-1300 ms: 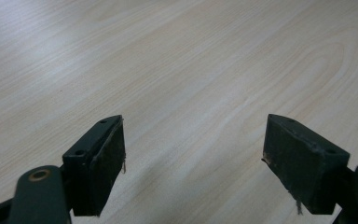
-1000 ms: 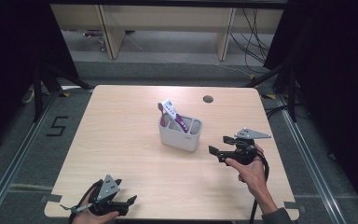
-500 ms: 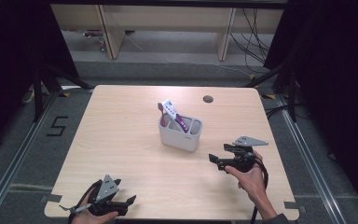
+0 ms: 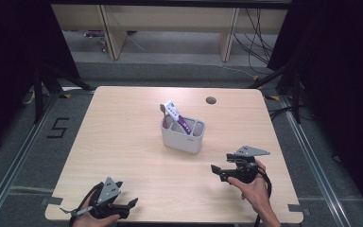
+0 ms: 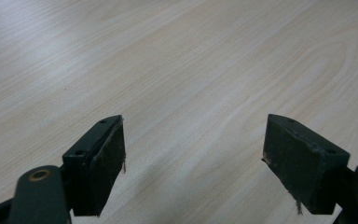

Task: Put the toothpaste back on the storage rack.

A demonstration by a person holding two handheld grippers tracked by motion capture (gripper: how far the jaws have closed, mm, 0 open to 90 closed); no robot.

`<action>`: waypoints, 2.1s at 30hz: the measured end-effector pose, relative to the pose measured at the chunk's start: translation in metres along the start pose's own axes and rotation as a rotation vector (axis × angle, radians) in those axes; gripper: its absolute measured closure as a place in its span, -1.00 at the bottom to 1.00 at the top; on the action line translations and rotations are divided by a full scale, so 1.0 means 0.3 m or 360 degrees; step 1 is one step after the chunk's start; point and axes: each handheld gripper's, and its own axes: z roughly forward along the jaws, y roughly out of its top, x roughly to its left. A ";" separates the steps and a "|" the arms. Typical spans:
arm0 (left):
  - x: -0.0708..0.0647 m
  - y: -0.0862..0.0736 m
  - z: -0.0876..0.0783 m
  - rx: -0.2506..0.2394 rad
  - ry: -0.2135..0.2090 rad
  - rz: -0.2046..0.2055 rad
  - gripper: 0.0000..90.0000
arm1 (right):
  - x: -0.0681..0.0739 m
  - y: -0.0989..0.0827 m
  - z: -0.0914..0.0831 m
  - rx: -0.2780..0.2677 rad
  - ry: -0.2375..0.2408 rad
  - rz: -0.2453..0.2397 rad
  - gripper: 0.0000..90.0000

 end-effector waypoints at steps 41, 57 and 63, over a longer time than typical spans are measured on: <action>0.002 -0.001 -0.004 0.0003 0.0008 -0.0001 -0.55 | 0.030 -0.122 -0.080 0.0014 0.0060 0.0065 -0.65; 0.004 -0.001 -0.005 0.0019 0.0014 0.0020 -0.55 | 0.040 -0.185 -0.116 0.0074 0.0057 0.0130 -0.65; 0.004 -0.001 -0.005 0.0019 0.0014 0.0023 -0.55 | 0.038 -0.201 -0.122 0.0107 0.0032 0.0066 -0.65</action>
